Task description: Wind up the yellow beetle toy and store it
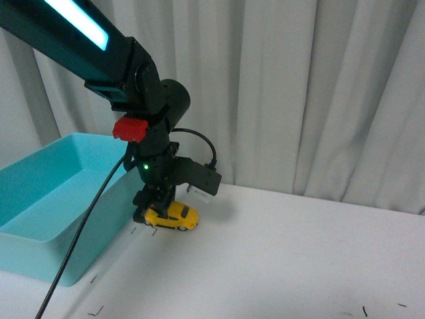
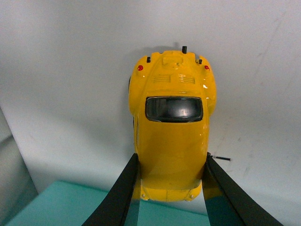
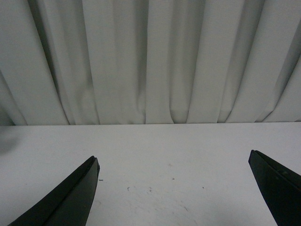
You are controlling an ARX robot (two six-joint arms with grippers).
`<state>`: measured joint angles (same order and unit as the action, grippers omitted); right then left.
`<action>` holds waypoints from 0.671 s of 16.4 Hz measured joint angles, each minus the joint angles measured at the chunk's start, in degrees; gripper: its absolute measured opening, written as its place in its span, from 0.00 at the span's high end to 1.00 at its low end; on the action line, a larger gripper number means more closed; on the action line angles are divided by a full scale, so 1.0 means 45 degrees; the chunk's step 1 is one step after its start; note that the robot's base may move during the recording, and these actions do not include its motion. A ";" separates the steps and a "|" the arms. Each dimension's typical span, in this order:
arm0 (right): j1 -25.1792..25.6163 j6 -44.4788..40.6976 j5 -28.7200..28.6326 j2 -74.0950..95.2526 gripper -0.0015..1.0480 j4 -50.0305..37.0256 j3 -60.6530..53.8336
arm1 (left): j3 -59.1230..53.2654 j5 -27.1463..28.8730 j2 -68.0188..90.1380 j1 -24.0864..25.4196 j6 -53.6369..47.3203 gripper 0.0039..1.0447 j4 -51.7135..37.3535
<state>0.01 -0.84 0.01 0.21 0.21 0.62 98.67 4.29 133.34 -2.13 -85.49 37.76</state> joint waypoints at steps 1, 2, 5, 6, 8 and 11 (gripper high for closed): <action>0.0000 0.0005 0.0000 0.0000 0.06 0.0000 0.0000 | 0.0010 -0.0253 -0.0029 -0.0107 -0.0675 0.70 0.0160; 0.0000 0.0005 0.0000 0.0000 0.06 0.0000 0.0000 | 0.0010 -0.0665 -0.0126 -0.0199 -0.1423 0.70 0.0457; 0.0000 0.0005 0.0005 0.0000 0.06 0.0000 0.0000 | 0.0015 -0.1991 -0.0942 -0.0379 -0.1545 0.70 0.1156; 0.0000 0.0005 0.0000 0.0000 0.06 0.0000 0.0000 | 0.0039 -0.2560 -0.1472 -0.0379 -0.1234 0.70 0.1360; 0.0000 0.0005 0.0000 0.0000 0.06 0.0000 0.0000 | 0.0612 -0.3915 -0.2492 -0.0219 -0.0228 0.70 0.1690; 0.0000 0.0005 0.0000 0.0000 0.06 0.0000 0.0000 | 0.1875 -0.5693 -0.3691 0.0748 0.2045 0.70 0.1375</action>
<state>0.01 -0.82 0.01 0.21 0.21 0.62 107.11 -21.32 116.73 1.23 -76.29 43.94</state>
